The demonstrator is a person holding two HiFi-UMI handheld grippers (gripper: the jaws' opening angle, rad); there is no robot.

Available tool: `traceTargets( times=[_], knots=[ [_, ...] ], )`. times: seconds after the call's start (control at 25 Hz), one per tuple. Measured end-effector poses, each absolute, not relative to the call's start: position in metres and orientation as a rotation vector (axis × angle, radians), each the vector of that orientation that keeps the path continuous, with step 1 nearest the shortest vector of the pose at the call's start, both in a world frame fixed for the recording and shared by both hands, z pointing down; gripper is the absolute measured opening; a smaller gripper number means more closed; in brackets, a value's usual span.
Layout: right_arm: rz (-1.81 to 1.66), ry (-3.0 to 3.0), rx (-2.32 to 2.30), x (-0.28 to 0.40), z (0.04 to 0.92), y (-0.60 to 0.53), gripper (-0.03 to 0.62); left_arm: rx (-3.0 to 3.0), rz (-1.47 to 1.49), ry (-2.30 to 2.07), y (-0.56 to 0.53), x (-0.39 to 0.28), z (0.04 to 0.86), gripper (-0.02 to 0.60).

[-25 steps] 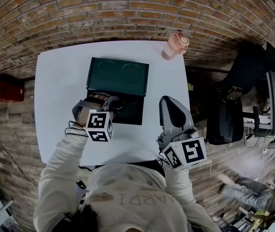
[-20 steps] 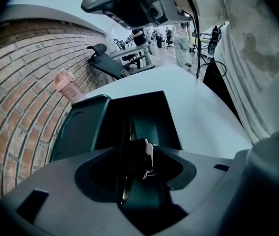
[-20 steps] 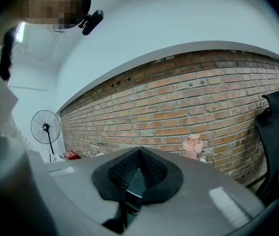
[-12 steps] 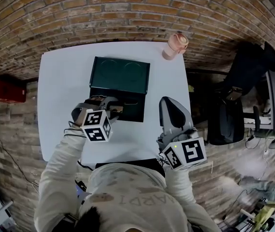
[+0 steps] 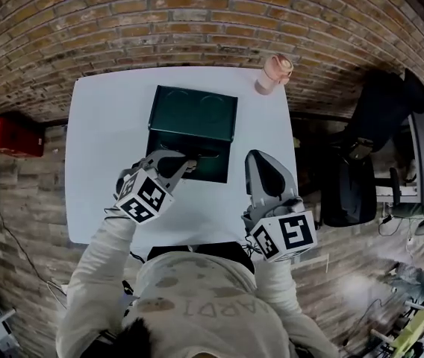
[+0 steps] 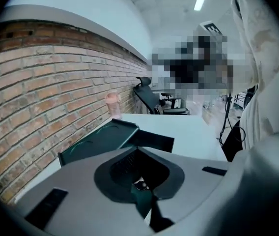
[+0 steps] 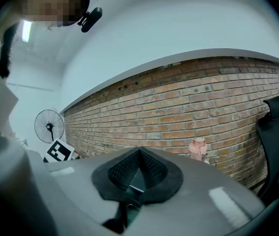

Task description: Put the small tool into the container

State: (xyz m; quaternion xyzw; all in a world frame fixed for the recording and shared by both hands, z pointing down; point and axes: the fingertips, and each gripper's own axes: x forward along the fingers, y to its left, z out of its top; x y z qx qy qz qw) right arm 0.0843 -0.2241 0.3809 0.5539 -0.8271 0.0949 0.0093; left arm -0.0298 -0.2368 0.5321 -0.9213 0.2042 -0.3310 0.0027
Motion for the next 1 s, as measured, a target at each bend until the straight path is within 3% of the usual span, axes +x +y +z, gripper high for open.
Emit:
traceTargets(
  times=[1.0],
  knots=[
    [0.196,-2.638,1.621,0.026,0.361,-0.176,0.011,-2.912,-0.346,1.150,-0.188,-0.095,0.393,0.005]
  ],
)
